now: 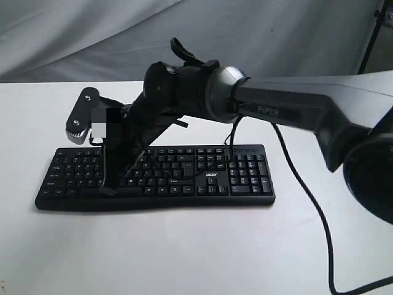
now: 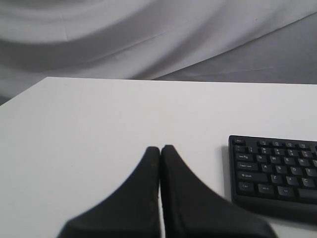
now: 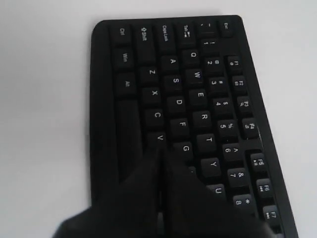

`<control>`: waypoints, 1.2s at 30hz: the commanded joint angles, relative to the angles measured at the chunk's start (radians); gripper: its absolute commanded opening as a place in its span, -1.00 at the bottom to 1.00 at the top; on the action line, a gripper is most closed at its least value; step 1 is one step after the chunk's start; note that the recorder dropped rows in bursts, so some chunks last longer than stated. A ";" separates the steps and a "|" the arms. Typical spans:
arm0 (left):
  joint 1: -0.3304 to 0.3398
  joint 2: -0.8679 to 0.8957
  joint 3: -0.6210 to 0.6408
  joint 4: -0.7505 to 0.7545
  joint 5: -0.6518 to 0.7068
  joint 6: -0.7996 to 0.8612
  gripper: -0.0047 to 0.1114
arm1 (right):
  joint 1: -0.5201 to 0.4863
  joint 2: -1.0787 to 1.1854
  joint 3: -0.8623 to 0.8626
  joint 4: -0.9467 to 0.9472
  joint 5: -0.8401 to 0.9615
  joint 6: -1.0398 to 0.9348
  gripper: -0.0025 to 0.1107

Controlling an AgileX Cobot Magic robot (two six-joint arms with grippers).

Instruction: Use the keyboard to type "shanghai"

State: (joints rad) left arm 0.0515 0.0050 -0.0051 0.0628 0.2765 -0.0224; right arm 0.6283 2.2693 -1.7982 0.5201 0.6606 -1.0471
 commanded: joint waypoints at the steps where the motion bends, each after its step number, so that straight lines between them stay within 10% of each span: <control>1: 0.002 -0.005 0.005 -0.001 -0.011 -0.002 -0.91 | -0.046 -0.010 0.029 0.151 0.069 -0.178 -0.96; 36: 0.002 -0.005 0.005 -0.001 -0.011 -0.002 -0.91 | -0.049 0.076 0.064 0.223 -0.075 -0.304 -0.96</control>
State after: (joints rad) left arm 0.0515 0.0050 -0.0051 0.0628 0.2765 -0.0224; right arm 0.5752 2.3490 -1.7362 0.7301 0.6067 -1.3358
